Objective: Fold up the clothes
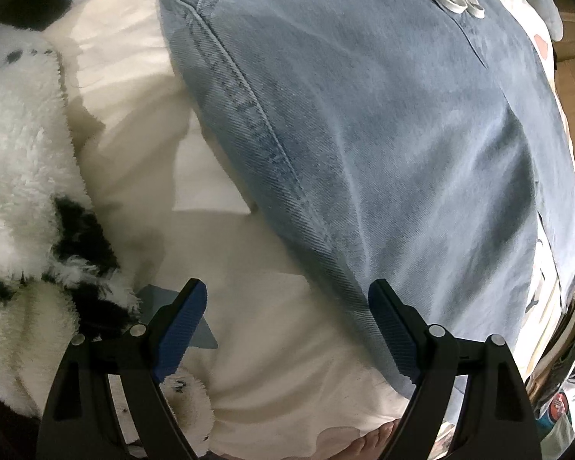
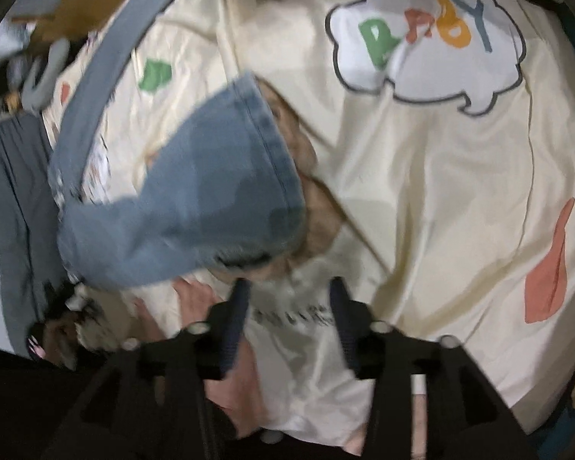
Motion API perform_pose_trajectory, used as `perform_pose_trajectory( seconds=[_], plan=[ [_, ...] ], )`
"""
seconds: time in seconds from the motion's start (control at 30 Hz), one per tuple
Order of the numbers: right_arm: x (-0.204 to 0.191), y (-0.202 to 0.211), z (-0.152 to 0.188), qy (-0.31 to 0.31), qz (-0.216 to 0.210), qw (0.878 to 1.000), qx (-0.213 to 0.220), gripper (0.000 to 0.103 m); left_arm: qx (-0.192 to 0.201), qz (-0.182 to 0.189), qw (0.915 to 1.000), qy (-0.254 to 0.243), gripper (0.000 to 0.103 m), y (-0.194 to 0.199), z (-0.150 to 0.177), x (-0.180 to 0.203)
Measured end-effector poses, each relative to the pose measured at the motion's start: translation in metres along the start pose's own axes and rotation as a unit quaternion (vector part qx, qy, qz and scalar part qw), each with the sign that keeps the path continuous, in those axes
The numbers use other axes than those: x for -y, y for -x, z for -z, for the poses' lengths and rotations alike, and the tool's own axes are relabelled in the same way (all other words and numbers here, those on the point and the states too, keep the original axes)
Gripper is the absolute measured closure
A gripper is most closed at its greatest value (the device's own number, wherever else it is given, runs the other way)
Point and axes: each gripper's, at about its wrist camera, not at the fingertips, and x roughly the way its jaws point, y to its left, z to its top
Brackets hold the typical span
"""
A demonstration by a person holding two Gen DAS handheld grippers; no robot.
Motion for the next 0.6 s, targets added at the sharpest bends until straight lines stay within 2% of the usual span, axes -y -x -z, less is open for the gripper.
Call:
perform_pose_trajectory(
  seconds=[0.37, 0.6],
  plan=[
    [-0.005, 0.008, -0.027, -0.081, -0.041, 0.996, 0.007, 0.057, 0.013, 0.001, 0.9999, -0.002, 0.017, 0.005, 0.009, -0.005],
    [0.007, 0.002, -0.035, -0.135, -0.054, 0.989, 0.001, 0.057, 0.029, 0.009, 0.9995, 0.004, 0.017, 0.007, 0.011, -0.007]
  ],
)
